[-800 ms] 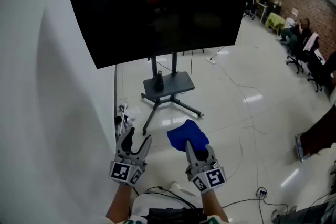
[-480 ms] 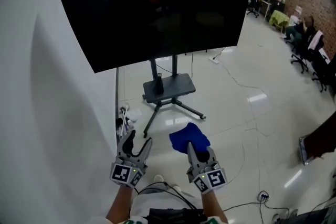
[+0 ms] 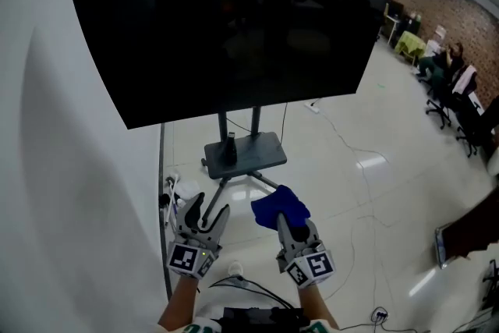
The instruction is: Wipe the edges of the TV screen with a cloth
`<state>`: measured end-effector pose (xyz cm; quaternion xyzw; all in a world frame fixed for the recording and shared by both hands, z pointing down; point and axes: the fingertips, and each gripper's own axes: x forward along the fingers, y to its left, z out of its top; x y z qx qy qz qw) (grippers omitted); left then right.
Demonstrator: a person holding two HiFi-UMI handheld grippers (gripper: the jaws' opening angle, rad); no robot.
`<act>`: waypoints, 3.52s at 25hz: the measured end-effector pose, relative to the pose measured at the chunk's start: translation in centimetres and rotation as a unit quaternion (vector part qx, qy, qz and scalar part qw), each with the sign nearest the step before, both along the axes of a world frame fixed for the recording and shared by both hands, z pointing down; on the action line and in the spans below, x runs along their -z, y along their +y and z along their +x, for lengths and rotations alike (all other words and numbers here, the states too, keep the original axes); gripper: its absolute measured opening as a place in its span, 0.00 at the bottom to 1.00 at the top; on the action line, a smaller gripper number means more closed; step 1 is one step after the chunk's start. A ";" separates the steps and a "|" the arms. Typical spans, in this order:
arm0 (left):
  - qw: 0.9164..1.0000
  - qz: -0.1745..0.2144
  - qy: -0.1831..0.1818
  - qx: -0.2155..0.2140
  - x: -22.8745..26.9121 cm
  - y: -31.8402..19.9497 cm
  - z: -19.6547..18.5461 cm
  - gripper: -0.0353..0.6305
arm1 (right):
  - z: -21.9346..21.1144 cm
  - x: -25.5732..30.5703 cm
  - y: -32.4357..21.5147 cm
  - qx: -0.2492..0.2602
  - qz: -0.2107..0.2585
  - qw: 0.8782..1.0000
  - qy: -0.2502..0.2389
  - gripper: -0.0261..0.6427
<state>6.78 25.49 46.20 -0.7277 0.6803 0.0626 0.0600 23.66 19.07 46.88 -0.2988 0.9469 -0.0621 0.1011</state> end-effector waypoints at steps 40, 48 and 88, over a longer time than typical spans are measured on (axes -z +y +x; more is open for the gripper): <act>0.988 0.028 -0.027 0.150 6.0 -39.2 -8.5 0.44 | -13.9 6.7 -44.4 0.185 0.061 0.980 -0.033 0.14; 0.989 0.019 -0.038 0.144 6.4 -41.2 -11.2 0.44 | -16.9 10.2 -45.8 0.203 0.117 0.971 -0.054 0.14; 0.975 0.032 -0.019 -0.217 9.4 -48.5 -3.8 0.44 | -21.4 55.4 -52.0 -0.145 0.536 0.820 0.142 0.16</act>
